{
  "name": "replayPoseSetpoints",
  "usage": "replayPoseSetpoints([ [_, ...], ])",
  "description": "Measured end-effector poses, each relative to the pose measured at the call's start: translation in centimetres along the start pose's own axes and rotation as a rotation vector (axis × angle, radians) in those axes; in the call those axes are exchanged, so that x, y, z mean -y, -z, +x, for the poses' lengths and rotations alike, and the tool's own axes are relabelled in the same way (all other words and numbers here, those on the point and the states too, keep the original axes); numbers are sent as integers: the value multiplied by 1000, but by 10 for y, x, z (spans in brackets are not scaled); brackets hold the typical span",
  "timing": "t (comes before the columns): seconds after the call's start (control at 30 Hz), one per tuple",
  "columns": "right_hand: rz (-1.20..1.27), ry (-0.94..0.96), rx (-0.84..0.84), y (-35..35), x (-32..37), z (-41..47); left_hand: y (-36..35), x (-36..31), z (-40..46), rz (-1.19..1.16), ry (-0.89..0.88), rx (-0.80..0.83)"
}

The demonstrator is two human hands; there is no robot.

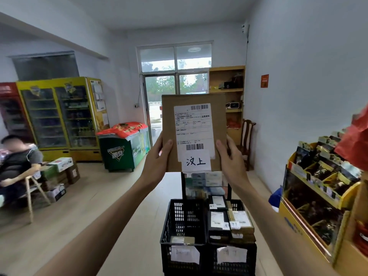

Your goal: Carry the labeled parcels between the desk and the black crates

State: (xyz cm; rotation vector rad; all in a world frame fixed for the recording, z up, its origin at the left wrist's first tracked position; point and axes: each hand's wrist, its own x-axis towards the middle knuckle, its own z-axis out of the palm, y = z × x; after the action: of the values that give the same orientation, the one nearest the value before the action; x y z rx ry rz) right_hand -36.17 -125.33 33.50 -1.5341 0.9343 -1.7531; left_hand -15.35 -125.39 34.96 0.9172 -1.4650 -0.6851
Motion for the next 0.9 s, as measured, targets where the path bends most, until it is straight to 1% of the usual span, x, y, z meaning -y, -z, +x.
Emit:
replayPoseSetpoints([
  [0.27, 24, -50, 51, -19, -82, 70, 5, 71, 68, 26, 55, -14],
  [0.5, -8, -74, 44, -59, -143, 134, 21, 140, 140, -3, 106, -34],
  [0.7, -67, -96, 20, -99, -187, 199, 39, 198, 224, -24, 115, -3],
  [0.9, -119, -164, 3, -127, -240, 247, 56, 262, 281, -64, 133, 36],
])
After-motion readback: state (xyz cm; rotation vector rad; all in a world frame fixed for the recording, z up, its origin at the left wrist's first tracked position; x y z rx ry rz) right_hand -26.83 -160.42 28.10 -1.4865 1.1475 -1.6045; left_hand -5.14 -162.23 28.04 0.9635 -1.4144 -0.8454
